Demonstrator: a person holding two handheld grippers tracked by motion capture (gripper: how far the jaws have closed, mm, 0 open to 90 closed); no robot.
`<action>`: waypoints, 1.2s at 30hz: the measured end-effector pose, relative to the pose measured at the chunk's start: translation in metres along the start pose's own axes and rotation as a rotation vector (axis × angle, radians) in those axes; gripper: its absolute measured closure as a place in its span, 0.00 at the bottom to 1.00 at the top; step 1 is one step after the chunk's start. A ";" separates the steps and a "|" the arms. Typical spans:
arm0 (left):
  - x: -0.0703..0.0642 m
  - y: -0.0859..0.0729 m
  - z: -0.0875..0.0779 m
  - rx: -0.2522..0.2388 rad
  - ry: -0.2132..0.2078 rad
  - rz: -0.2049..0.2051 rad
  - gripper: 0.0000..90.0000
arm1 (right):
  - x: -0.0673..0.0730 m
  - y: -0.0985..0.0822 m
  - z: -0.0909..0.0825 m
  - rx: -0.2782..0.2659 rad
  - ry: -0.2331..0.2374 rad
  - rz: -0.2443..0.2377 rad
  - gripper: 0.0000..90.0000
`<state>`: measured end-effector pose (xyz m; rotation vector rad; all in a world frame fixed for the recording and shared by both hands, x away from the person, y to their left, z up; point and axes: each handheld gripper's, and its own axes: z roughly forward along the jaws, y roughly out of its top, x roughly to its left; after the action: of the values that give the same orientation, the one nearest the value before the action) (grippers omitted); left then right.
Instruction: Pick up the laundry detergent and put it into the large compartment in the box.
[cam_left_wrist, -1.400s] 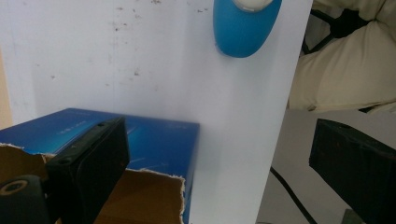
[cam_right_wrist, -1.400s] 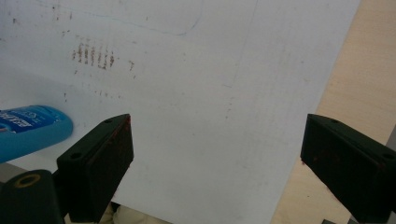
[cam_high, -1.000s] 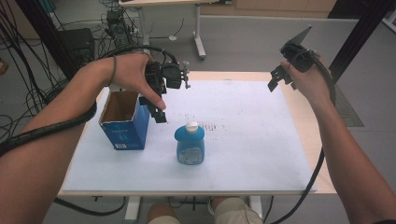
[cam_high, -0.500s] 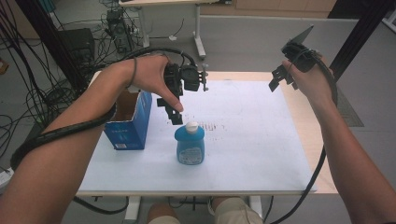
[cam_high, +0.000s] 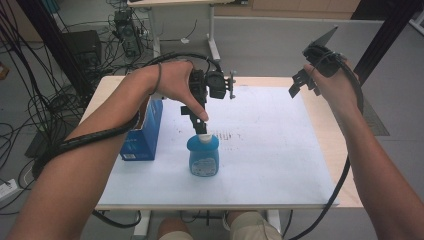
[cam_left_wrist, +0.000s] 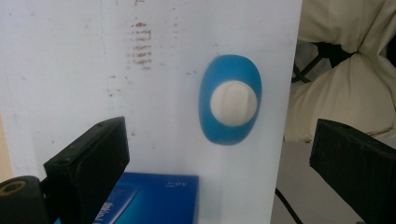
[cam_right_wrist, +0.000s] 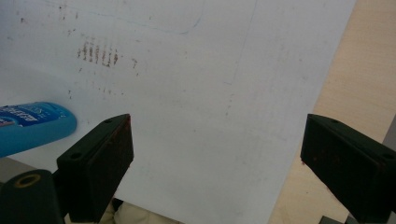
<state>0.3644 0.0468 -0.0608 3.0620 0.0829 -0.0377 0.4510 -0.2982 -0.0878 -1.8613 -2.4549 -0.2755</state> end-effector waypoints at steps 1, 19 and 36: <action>0.000 0.000 0.001 0.001 -0.001 -0.003 0.05 | 0.000 0.000 0.000 0.003 -0.001 -0.001 0.11; 0.003 0.005 0.018 0.011 -0.012 -0.016 0.06 | 0.001 0.001 0.000 0.007 -0.007 -0.002 0.11; 0.002 0.010 0.054 0.010 -0.043 -0.008 0.05 | 0.000 0.000 0.001 0.008 -0.007 -0.004 0.11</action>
<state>0.3652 0.0326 -0.1143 3.0689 0.0926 -0.1044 0.4513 -0.2976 -0.0888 -1.8577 -2.4605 -0.2592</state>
